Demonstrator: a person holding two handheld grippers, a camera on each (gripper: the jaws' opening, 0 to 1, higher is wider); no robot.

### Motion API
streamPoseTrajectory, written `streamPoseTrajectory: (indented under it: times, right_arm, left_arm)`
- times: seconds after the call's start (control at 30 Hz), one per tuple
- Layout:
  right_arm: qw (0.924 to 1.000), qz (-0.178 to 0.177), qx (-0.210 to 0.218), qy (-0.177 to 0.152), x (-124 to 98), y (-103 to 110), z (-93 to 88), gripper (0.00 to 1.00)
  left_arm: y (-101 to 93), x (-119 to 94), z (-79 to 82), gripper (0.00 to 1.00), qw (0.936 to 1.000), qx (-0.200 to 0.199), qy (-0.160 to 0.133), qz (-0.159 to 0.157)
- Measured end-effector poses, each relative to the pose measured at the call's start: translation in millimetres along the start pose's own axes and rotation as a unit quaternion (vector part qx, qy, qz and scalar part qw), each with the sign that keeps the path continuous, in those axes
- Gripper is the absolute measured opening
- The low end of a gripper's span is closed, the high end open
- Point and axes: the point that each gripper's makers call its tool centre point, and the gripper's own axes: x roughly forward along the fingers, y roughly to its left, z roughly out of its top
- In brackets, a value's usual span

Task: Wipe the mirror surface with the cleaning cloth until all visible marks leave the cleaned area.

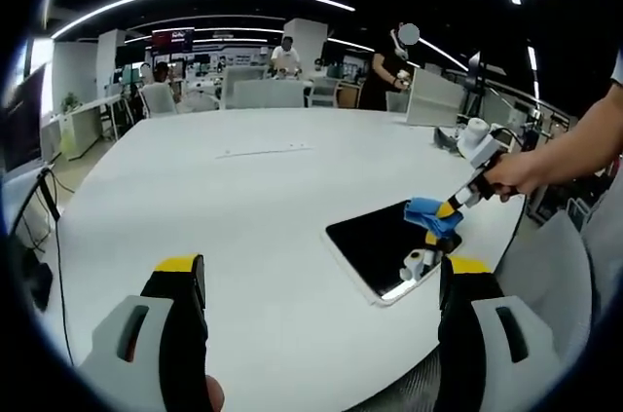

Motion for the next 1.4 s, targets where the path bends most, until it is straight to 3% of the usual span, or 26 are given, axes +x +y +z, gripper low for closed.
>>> streamPoseTrajectory:
  times: [0.27,0.43,0.67,0.9,1.17,1.27,1.4]
  right_arm:
    - [0.9999,-0.007,0.010,0.000,-3,6,-6.6,0.00]
    - [0.9997,-0.012,0.022,-0.006,-5,6,-12.5,0.00]
    - [0.9989,-0.014,0.044,-0.007,-11,8,-23.8,0.00]
    - [0.9984,-0.008,0.054,-0.011,-14,12,-32.9,0.01]
    - [0.9987,-0.006,0.050,0.001,-15,14,-37.1,0.01]
    - [0.9982,-0.016,0.058,-0.007,-17,13,-41.9,0.01]
    - [0.9987,-0.017,0.046,-0.012,-16,12,-40.0,0.00]
  left_arm:
    - [7.5,-1,1.6,0.99,1.0000,0.000,-0.006,0.003]
    - [14.1,5,-6.9,0.99,0.9999,0.010,0.003,-0.013]
    - [18.0,11,-6.4,0.99,0.9992,0.019,0.005,-0.036]
    - [0.7,17,-2.8,0.99,0.9981,0.025,0.005,-0.057]
    - [-7.5,12,8.5,0.99,0.9990,0.027,-0.005,-0.035]
    - [-9.5,7,19.1,0.99,0.9994,-0.014,-0.025,-0.020]
    - [-20.3,3,21.6,0.99,0.9996,0.009,-0.020,-0.016]
